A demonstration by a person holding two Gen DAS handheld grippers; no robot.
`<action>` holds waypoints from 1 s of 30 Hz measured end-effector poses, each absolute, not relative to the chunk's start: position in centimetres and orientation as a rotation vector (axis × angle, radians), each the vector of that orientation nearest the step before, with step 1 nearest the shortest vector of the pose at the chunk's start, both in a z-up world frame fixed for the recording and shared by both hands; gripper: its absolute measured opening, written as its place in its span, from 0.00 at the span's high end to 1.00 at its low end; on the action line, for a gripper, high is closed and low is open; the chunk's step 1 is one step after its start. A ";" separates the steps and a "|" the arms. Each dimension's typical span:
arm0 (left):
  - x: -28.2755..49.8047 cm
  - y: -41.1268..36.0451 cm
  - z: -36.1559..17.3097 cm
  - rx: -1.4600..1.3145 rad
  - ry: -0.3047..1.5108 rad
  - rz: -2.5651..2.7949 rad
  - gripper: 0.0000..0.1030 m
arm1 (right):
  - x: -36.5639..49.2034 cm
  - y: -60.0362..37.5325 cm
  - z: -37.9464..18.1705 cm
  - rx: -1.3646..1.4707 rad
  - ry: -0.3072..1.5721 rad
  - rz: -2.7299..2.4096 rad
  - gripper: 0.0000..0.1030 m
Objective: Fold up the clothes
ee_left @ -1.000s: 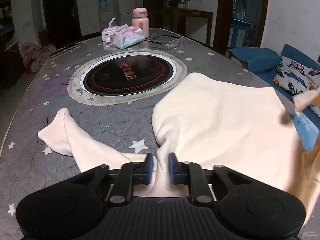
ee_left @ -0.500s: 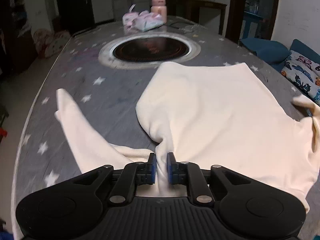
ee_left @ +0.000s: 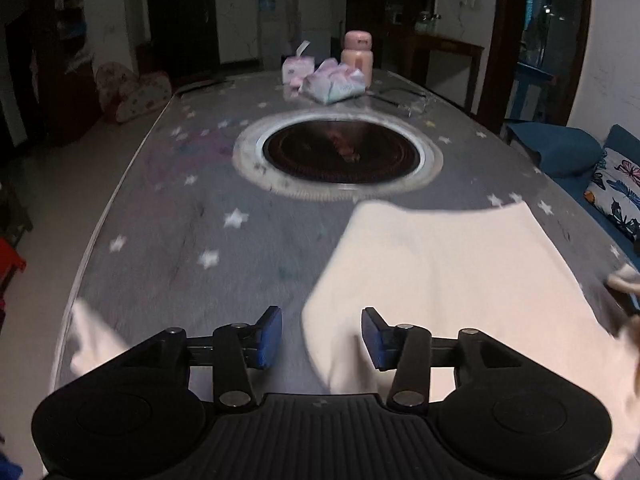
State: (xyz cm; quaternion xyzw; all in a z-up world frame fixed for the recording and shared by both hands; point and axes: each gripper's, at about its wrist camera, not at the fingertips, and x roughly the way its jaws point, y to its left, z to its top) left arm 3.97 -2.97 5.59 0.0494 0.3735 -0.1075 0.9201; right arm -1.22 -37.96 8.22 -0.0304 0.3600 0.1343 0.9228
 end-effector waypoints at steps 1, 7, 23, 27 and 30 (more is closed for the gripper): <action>4.5 -3.3 5.3 0.117 0.766 -0.221 0.53 | -0.4 -37.4 8.0 -0.064 0.742 0.288 0.73; 7.4 -5.2 3.5 0.201 0.766 -0.219 0.54 | 3.6 -35.3 6.1 -0.063 0.781 0.330 0.73; 1.4 -10.0 5.1 0.299 0.617 -0.556 0.95 | 7.5 -34.4 3.4 -0.034 0.816 0.343 0.73; -1.1 -12.3 3.3 0.384 0.660 -0.696 0.92 | 7.7 -34.7 3.3 -0.031 0.819 0.328 0.73; -1.9 -12.7 3.3 0.387 0.654 -0.751 0.90 | 7.7 -34.8 3.3 -0.030 0.818 0.323 0.73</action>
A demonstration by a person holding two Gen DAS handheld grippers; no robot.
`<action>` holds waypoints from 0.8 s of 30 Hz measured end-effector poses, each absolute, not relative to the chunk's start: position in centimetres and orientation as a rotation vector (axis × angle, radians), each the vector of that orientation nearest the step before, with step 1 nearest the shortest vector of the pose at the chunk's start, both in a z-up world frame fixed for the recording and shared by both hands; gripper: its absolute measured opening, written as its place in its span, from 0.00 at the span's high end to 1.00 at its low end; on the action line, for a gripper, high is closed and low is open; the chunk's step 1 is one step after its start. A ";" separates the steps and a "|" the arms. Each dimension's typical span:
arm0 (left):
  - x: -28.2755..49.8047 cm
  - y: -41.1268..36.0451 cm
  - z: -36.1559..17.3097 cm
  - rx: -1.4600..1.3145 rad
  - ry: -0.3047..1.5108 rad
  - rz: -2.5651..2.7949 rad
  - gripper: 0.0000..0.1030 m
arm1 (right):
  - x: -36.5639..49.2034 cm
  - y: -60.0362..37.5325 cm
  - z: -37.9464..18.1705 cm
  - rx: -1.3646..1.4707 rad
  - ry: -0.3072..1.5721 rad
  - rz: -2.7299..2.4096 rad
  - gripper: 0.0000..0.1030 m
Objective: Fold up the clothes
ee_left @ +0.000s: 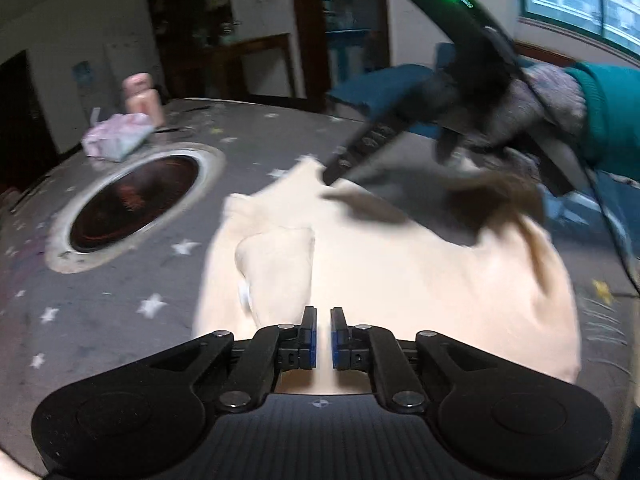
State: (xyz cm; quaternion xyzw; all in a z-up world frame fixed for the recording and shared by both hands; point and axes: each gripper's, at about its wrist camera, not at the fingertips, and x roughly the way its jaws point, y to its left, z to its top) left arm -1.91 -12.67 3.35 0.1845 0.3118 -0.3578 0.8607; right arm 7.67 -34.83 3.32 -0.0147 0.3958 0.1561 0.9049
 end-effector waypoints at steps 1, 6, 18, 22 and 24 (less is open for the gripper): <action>-2.1 -12.4 3.8 0.378 0.630 -0.759 0.88 | 7.6 -34.9 3.4 -0.031 0.817 0.322 0.71; -0.9 -10.6 5.6 0.325 0.564 -0.631 0.72 | 7.7 -35.0 3.4 -0.036 0.813 0.319 0.68; 1.3 -12.4 3.5 0.359 0.645 -0.631 0.95 | 8.1 -34.6 3.0 -0.046 0.824 0.319 0.68; 3.0 -10.3 4.7 0.316 0.605 -0.509 0.96 | 8.5 -34.9 2.9 -0.044 0.831 0.309 0.68; 4.2 -9.0 5.2 0.294 0.589 -0.429 0.96 | 8.7 -34.9 2.8 -0.041 0.837 0.308 0.68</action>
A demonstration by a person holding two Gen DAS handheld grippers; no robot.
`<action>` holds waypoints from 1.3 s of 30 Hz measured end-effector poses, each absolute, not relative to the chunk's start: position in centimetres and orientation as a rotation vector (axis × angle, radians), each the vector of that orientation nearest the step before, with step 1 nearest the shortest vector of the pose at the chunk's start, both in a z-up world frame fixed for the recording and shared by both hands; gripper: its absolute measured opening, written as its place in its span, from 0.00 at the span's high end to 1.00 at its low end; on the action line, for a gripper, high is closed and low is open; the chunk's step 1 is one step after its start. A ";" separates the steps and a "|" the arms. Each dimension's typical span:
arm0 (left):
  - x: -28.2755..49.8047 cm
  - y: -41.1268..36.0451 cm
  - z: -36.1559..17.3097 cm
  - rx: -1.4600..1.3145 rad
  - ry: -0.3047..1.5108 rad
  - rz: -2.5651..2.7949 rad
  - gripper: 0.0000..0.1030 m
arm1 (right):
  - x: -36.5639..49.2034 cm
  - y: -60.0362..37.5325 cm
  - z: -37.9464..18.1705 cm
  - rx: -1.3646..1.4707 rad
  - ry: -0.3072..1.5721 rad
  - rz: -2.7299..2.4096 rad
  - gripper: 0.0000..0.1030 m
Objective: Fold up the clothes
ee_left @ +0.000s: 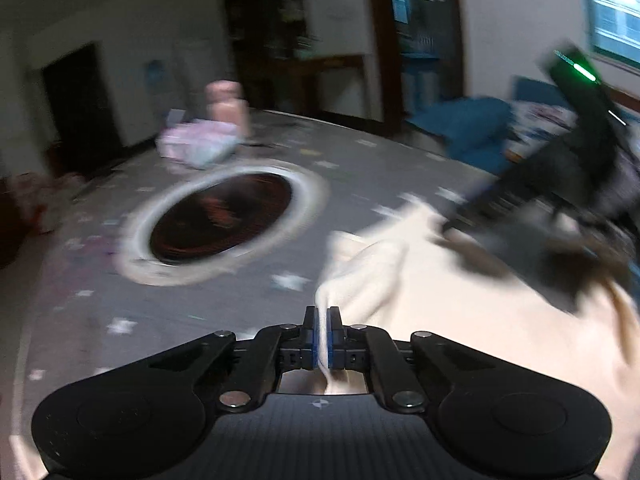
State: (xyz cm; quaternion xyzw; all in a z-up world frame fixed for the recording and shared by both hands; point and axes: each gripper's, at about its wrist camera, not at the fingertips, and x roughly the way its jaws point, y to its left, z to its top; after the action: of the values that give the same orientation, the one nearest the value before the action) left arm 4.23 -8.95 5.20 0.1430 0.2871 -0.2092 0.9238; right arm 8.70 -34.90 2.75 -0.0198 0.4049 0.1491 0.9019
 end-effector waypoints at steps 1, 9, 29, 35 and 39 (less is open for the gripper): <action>4.9 -8.3 5.4 0.282 0.581 -0.389 0.96 | 8.8 -34.9 2.7 -0.040 0.841 0.308 0.68; 8.7 -4.5 4.4 0.256 0.641 -0.223 0.96 | 9.8 -33.9 1.6 -0.071 0.859 0.292 0.80; 12.4 -2.8 2.5 0.288 0.697 -0.116 0.91 | 13.6 -31.6 3.3 -0.202 0.784 0.286 0.89; 7.6 -4.3 4.0 0.295 0.658 -0.222 0.91 | 7.7 -28.8 4.3 -0.271 0.789 0.489 0.82; 3.0 -6.3 3.4 0.335 0.663 -0.350 0.90 | 3.1 -26.1 3.9 -0.326 0.808 0.639 0.75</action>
State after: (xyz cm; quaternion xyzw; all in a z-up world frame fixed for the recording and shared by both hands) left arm 3.05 -6.28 3.40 0.1628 0.3223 -0.1701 0.9169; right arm 3.13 -26.14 3.90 -0.1552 0.3845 0.3041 0.8577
